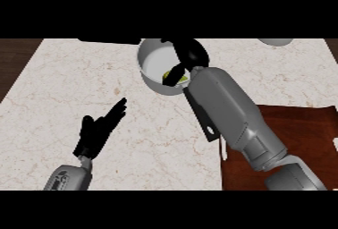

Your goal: Pick the pear from the tray and place it in the pot

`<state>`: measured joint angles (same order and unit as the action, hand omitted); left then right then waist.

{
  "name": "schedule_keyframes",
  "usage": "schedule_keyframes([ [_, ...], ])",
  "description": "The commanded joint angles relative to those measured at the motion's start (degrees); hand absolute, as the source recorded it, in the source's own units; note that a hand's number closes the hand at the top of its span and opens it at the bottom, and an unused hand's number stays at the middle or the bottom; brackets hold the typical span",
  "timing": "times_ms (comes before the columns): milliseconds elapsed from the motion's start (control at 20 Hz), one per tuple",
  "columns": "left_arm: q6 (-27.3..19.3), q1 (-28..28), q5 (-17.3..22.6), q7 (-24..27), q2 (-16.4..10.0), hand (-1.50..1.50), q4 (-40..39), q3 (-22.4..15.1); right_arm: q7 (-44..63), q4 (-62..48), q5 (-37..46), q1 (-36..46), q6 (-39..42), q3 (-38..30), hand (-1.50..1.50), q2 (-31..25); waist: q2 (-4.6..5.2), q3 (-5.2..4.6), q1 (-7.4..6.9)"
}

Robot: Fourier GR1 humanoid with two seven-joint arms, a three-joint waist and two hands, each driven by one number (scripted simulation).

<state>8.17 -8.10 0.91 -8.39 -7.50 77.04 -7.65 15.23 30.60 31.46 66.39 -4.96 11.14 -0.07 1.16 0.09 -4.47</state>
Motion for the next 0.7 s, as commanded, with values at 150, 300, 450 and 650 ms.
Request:
schedule_keyframes([
  [150, -0.77, 0.91, -0.53, 1.10, -0.17, 0.00, -1.17, 0.79, -6.52, 4.51, -10.44, -1.28, -16.58, -9.83, -1.50, 0.07, -0.42, -0.04, 1.70],
  [300, 0.15, 3.11, 0.35, 1.86, -0.78, 0.00, -0.77, 1.40, -8.41, 4.97, -11.99, -0.09, -20.07, -14.66, -1.50, 0.04, -0.64, -0.06, 2.70],
  [450, -0.76, 3.32, -0.39, 2.55, -1.16, 0.00, -1.21, 2.19, -11.96, 5.14, -14.93, 0.35, -19.95, -18.18, -1.50, -1.70, -0.75, -0.07, 3.09],
  [650, -0.12, 3.52, 1.26, -0.85, -2.34, 0.00, 2.57, 3.76, -17.00, 9.06, -18.81, -5.09, -15.68, -20.87, -1.50, -5.28, -1.16, -0.05, 3.99],
])
